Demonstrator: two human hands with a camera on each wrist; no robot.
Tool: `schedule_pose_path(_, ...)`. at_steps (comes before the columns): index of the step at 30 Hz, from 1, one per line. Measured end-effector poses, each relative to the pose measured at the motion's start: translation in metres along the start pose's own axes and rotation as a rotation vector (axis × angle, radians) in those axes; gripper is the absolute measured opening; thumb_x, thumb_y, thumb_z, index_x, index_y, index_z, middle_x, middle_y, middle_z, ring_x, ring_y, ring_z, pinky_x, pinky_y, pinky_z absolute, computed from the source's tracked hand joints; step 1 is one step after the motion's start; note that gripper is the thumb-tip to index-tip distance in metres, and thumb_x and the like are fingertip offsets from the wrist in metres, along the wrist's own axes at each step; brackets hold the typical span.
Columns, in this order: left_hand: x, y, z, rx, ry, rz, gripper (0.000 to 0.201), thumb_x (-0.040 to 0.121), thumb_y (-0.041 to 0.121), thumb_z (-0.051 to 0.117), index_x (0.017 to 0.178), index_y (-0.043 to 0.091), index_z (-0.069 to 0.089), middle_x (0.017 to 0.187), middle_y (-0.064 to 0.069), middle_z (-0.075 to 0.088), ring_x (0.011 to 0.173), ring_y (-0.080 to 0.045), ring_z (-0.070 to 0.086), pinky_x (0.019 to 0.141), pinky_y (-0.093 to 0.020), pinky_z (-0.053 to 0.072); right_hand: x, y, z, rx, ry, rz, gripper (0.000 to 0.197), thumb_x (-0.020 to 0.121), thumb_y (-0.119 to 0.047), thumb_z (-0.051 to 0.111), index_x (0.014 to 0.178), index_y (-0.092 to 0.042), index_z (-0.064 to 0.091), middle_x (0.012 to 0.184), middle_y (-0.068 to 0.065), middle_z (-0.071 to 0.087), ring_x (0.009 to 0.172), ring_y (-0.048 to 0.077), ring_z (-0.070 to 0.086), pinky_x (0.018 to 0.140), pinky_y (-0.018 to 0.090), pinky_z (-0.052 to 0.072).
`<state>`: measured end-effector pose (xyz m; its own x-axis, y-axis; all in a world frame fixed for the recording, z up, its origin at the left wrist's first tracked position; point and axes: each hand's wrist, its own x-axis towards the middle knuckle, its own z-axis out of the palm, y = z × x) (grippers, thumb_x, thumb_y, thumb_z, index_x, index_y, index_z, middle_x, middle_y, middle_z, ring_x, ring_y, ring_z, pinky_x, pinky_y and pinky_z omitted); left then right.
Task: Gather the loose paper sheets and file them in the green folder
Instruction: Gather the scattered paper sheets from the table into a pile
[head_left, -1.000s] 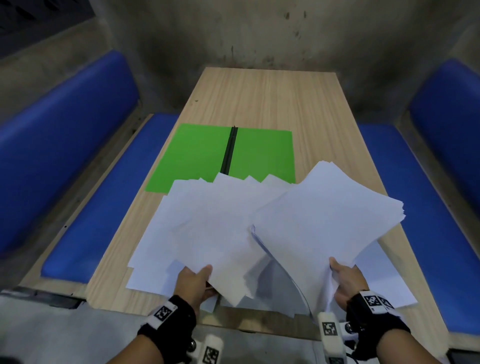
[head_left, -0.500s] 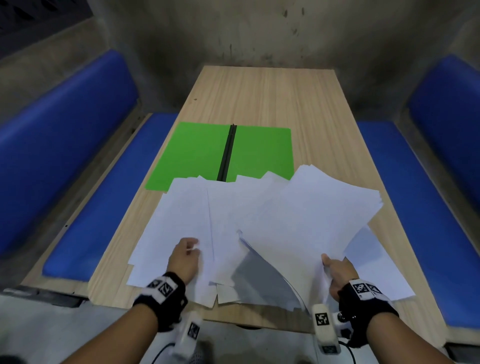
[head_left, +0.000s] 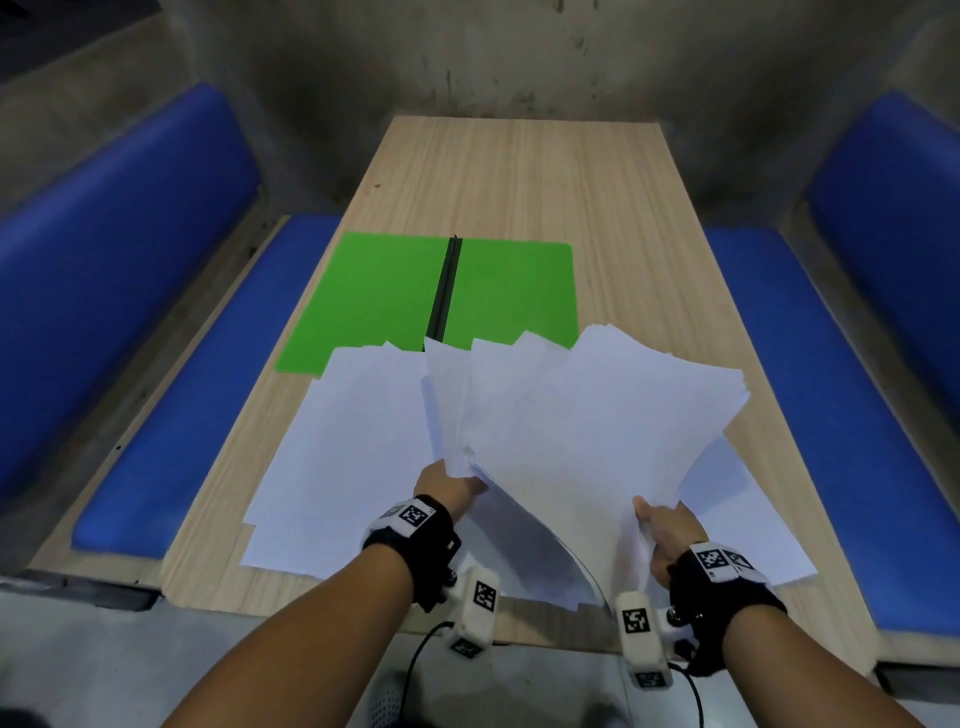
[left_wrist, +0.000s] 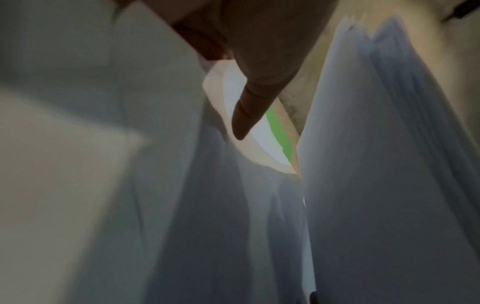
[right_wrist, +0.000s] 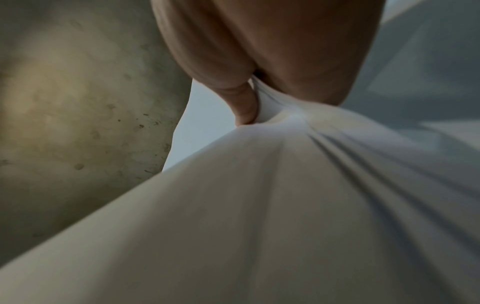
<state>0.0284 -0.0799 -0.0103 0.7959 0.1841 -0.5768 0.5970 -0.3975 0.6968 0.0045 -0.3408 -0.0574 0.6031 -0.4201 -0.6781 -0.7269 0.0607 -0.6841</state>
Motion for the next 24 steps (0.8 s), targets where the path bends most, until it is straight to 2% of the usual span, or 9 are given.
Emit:
schedule_pose_path(3, -0.001, -0.001, 0.003, -0.002, -0.043, -0.012, 0.016, 0.081, 0.007, 0.063, 0.096, 0.002, 0.061, 0.093, -0.014, 0.059, 0.085, -0.028, 0.057, 0.072, -0.033, 0.046, -0.006, -0.004, 0.000, -0.021, -0.041, -0.009, 0.055, 0.092, -0.017, 0.058, 0.139, 0.000, 0.037, 0.138, 0.026, 0.048, 0.125, 0.044, 0.049, 0.105, 0.052, 0.041)
schedule_pose_path(6, -0.002, 0.005, -0.002, 0.070, -0.024, 0.058, 0.009, 0.077, 0.009, 0.055, 0.069, 0.011, 0.051, 0.073, -0.004, 0.052, 0.083, -0.023, 0.054, 0.070, -0.028, 0.044, -0.008, -0.006, -0.003, 0.047, -0.069, -0.012, 0.058, 0.092, -0.016, 0.058, 0.141, 0.000, 0.034, 0.143, 0.025, 0.044, 0.129, 0.043, 0.046, 0.108, 0.052, 0.038)
schedule_pose_path(8, -0.004, 0.009, -0.016, -0.008, -0.037, 0.128, 0.003, 0.067, 0.013, 0.053, 0.066, 0.010, 0.053, 0.071, -0.003, 0.056, 0.074, -0.019, 0.055, 0.061, -0.019, 0.044, -0.014, -0.007, -0.006, 0.103, -0.070, -0.026, 0.069, 0.092, -0.021, 0.060, 0.148, -0.003, 0.024, 0.154, 0.015, 0.032, 0.140, 0.036, 0.034, 0.115, 0.046, 0.027)
schedule_pose_path(10, -0.003, 0.007, -0.033, -0.107, -0.060, 0.170, 0.020, 0.074, 0.015, 0.061, 0.088, 0.003, 0.067, 0.091, -0.012, 0.070, 0.083, -0.023, 0.062, 0.071, -0.027, 0.050, -0.024, -0.016, -0.012, 0.163, -0.107, -0.071, 0.066, 0.093, -0.018, 0.059, 0.147, -0.003, 0.026, 0.153, 0.009, 0.035, 0.141, 0.030, 0.032, 0.114, 0.041, 0.024)
schedule_pose_path(12, -0.005, 0.005, -0.050, -0.246, -0.108, 0.187, 0.041, 0.074, 0.018, 0.070, 0.113, 0.008, 0.066, 0.112, -0.011, 0.069, 0.102, -0.027, 0.064, 0.093, -0.040, 0.050, -0.035, -0.027, -0.017, 0.222, -0.175, -0.121, 0.048, 0.094, -0.011, 0.056, 0.138, -0.002, 0.042, 0.141, 0.013, 0.050, 0.126, 0.029, 0.048, 0.105, 0.040, 0.033)
schedule_pose_path(15, -0.012, 0.010, -0.066, -0.367, -0.176, 0.207, 0.056, 0.066, 0.022, 0.072, 0.120, 0.012, 0.062, 0.120, -0.008, 0.066, 0.111, -0.025, 0.061, 0.099, -0.040, 0.044, -0.052, -0.047, -0.018, 0.345, -0.300, -0.212, 0.030, 0.091, -0.006, 0.057, 0.121, -0.003, 0.057, 0.113, 0.015, 0.066, 0.101, 0.030, 0.062, 0.088, 0.039, 0.047)
schedule_pose_path(17, -0.018, 0.013, -0.070, -0.383, -0.202, 0.231, 0.048, 0.066, 0.023, 0.072, 0.113, 0.014, 0.065, 0.119, -0.012, 0.067, 0.110, -0.032, 0.061, 0.093, -0.038, 0.045, -0.055, -0.056, -0.017, 0.412, -0.370, -0.275, 0.048, 0.075, -0.021, 0.077, 0.119, -0.009, 0.059, 0.114, 0.015, 0.067, 0.110, 0.035, 0.062, 0.091, 0.045, 0.049)
schedule_pose_path(20, -0.028, 0.019, -0.068, -0.364, -0.237, 0.287, 0.034, 0.073, 0.019, 0.070, 0.103, 0.005, 0.070, 0.110, -0.024, 0.069, 0.101, -0.043, 0.064, 0.086, -0.054, 0.050, -0.056, -0.066, -0.010, 0.414, -0.429, -0.369, 0.108, 0.032, -0.045, 0.093, 0.128, -0.015, 0.053, 0.119, 0.010, 0.068, 0.105, 0.030, 0.067, 0.085, 0.045, 0.056)
schedule_pose_path(24, -0.042, 0.028, -0.064, -0.337, -0.250, 0.307, 0.034, 0.076, 0.023, 0.064, 0.100, -0.001, 0.068, 0.106, -0.029, 0.068, 0.087, -0.032, 0.066, 0.084, -0.060, 0.050, -0.061, -0.073, -0.003, 0.394, -0.467, -0.447, 0.106, 0.025, -0.051, 0.092, 0.118, -0.013, 0.058, 0.102, 0.001, 0.076, 0.090, 0.019, 0.073, 0.068, 0.030, 0.059)
